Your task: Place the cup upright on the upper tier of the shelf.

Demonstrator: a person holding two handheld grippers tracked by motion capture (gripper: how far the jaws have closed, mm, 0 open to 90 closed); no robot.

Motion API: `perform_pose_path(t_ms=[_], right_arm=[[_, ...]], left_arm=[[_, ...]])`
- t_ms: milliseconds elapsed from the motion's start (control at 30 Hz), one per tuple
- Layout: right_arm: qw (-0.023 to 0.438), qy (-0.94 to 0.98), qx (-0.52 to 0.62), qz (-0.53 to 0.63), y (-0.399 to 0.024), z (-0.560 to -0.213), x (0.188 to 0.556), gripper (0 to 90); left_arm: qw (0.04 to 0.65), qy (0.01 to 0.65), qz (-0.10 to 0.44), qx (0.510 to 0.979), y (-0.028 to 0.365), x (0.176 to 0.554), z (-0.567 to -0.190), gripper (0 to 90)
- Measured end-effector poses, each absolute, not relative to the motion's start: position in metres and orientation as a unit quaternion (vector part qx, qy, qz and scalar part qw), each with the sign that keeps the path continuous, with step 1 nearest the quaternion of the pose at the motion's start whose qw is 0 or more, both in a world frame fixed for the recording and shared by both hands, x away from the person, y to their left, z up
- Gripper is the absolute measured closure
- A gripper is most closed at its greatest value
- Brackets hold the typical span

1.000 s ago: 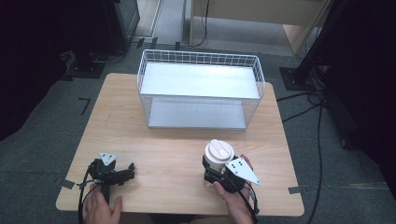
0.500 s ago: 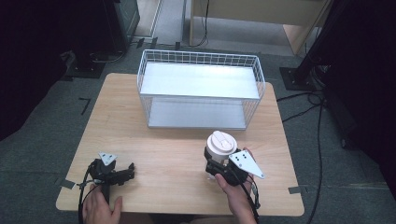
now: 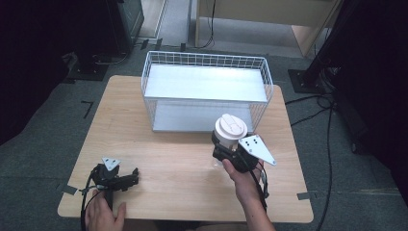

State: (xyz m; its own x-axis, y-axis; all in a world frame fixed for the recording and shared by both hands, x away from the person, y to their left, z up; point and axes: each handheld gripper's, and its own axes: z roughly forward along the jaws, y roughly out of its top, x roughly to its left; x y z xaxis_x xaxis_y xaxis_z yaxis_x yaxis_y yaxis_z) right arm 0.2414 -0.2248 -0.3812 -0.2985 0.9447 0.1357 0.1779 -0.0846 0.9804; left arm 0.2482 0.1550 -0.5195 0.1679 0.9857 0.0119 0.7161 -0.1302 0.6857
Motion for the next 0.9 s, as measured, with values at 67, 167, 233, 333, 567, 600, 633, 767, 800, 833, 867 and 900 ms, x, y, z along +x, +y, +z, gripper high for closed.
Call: perform_pose_path(t_ms=[67,167,233,333,567,600,633,767,800,833,867,900], right_arm=[[0.347,0.581,0.481,0.558,-0.224,-0.374,0.247,15.5],[0.355,0.579,0.479,0.557,-0.223,-0.364,0.257,15.4],[0.360,0.576,0.476,0.559,-0.223,-0.357,0.263,15.4],[0.363,0.570,0.477,0.562,-0.224,-0.348,0.272,15.4],[0.372,0.564,0.477,0.563,-0.223,-0.330,0.290,15.5],[0.372,0.564,0.477,0.563,-0.223,-0.330,0.290,15.5],[0.373,0.563,0.476,0.564,-0.222,-0.328,0.293,15.5],[0.376,0.560,0.471,0.568,-0.221,-0.317,0.302,15.5],[0.376,0.559,0.471,0.569,-0.221,-0.315,0.303,15.5],[0.376,0.558,0.471,0.571,-0.221,-0.312,0.305,15.5],[0.379,0.557,0.469,0.571,-0.220,-0.309,0.308,15.5],[0.380,0.556,0.469,0.571,-0.220,-0.306,0.310,15.5]], left_arm=[[0.278,0.598,0.242,0.712,0.155,0.248,-0.520,0.0],[0.279,0.598,0.243,0.711,0.155,0.248,-0.520,0.0],[0.279,0.598,0.243,0.711,0.155,0.248,-0.520,0.0],[0.279,0.598,0.243,0.711,0.155,0.248,-0.520,0.0],[0.279,0.598,0.243,0.712,0.155,0.248,-0.520,0.0],[0.279,0.598,0.243,0.712,0.155,0.248,-0.520,0.0],[0.278,0.598,0.243,0.712,0.155,0.248,-0.520,0.0],[0.279,0.598,0.243,0.711,0.155,0.248,-0.520,0.0],[0.279,0.598,0.243,0.711,0.155,0.248,-0.520,0.0],[0.279,0.598,0.242,0.711,0.155,0.248,-0.520,0.0],[0.279,0.598,0.242,0.711,0.155,0.248,-0.520,0.0],[0.279,0.599,0.242,0.711,0.155,0.248,-0.520,0.0]])
